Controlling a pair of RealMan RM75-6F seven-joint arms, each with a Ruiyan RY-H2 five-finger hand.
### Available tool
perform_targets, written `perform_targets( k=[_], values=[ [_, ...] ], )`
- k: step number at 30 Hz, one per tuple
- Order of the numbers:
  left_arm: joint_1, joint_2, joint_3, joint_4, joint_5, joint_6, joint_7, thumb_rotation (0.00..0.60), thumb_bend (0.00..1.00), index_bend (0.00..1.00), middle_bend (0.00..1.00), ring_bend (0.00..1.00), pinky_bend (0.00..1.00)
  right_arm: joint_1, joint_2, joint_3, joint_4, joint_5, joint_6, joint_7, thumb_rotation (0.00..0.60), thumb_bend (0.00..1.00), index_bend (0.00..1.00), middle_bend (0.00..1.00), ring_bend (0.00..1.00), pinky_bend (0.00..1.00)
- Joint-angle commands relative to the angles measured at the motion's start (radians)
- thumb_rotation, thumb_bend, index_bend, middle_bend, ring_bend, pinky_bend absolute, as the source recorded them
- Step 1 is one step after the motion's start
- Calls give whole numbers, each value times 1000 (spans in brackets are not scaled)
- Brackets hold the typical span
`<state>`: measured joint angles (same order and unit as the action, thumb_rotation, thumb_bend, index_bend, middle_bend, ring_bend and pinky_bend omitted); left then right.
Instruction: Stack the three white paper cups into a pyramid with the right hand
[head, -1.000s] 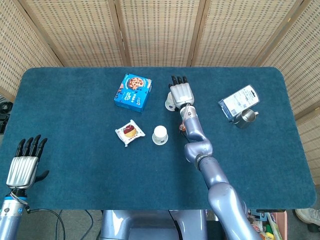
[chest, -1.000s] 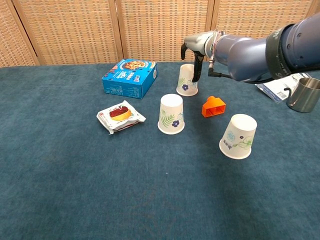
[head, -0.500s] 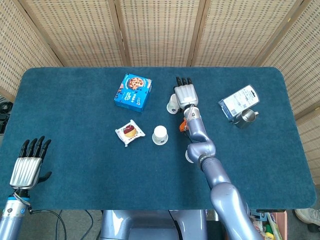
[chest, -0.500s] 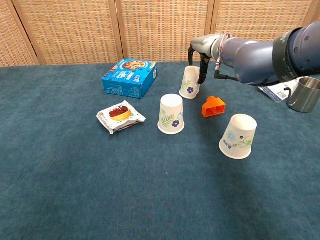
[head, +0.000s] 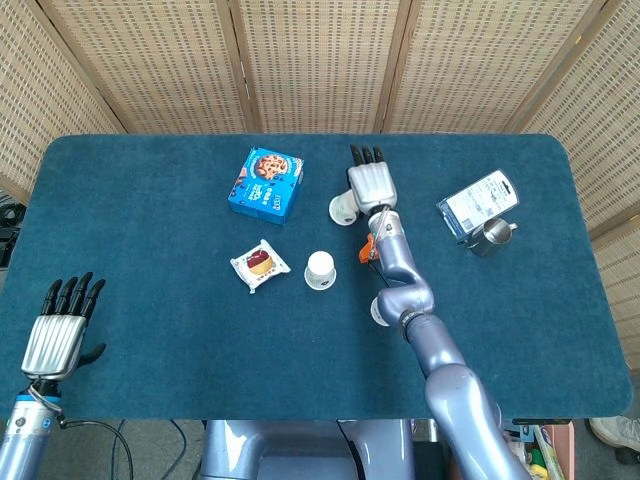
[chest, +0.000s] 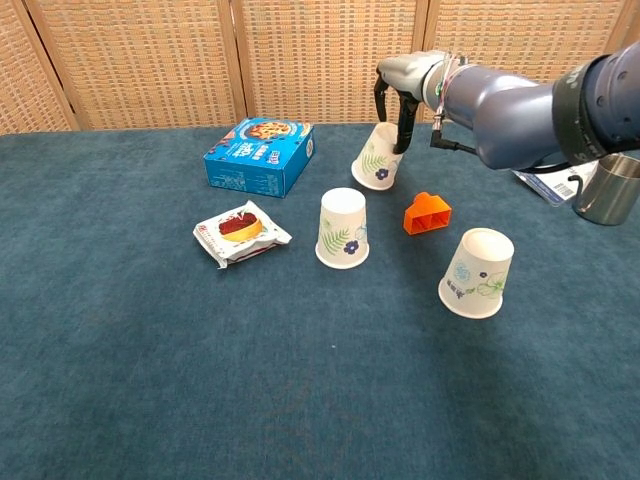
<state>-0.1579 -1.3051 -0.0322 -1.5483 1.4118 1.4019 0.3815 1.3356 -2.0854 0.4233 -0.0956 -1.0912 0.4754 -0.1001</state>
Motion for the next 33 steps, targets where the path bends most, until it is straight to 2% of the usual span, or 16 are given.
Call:
perform_targets(
  k=[1,8,16,23,25,28,31,33],
  values=[
    [2,4,2,-1,3,2,-10,600,199,0,0,0,0,-2,4,-10,-6,-12,18,-4,600,59,576,82,0,0],
    [3,9,6,2,4,-5,-28,600,198,0,0,0,0,-6,25,-14,-26,-23,65,-6,600,59,576,76,0,0],
    [7,20,14,-7,25,4,-49,600,198,0,0,0,0,-41,74,-23,-84,-40,168,-15,600,59,576,72,0,0],
    [15,40,26,-36,63,31,-57,600,198,0,0,0,0,-128,171,-51,-237,-77,325,-45,600,59,576,68,0,0],
    [20,48,32,-54,86,48,-58,600,198,0,0,0,0,-170,225,-59,-332,-94,408,-68,600,59,576,68,0,0],
    [27,58,41,-71,111,64,-59,600,198,0,0,0,0,-261,360,-75,-610,-103,505,-163,600,59,576,68,0,0],
    [30,62,47,-79,124,68,-58,600,199,0,0,0,0,-332,493,-77,-881,-76,555,-299,600,59,576,67,0,0],
    [31,63,50,-83,130,68,-57,600,199,0,0,0,0,-370,564,-77,-1022,-47,575,-373,600,59,576,67,0,0]
  ],
)
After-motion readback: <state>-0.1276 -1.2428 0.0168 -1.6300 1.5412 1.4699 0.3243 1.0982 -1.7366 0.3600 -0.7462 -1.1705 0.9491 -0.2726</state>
